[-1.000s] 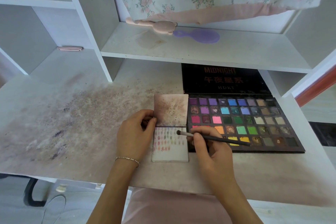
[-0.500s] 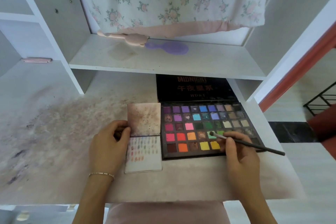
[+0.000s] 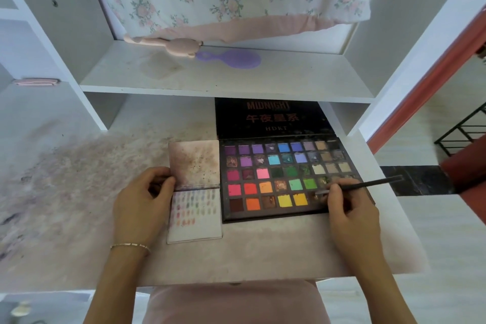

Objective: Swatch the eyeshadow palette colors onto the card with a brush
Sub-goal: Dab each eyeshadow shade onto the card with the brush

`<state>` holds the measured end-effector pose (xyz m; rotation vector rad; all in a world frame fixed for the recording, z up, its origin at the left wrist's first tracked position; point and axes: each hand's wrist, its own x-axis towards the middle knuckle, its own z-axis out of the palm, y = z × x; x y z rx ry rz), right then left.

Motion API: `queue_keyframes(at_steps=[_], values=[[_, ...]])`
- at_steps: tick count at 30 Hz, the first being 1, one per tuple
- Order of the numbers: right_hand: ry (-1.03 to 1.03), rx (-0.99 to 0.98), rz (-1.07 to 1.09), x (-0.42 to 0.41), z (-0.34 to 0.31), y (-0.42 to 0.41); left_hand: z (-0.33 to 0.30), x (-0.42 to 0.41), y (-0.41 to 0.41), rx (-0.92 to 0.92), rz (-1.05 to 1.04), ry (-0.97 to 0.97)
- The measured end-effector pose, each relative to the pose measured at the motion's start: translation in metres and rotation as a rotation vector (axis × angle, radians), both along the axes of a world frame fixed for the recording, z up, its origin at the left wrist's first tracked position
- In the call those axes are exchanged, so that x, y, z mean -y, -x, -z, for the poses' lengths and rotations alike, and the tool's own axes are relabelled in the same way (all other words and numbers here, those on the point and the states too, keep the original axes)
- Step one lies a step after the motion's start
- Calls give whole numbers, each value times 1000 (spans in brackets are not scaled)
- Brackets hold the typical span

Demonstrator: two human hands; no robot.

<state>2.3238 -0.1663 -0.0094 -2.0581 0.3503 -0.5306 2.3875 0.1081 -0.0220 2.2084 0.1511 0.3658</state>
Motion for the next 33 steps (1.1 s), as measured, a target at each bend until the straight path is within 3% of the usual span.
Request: queue_keyframes(at_steps=[25, 33], values=[[-5, 23, 2, -1, 0, 0, -2, 1, 2, 11, 28, -4], [-81, 43, -113, -24, -2, -1, 0, 2, 1, 18, 35, -7]])
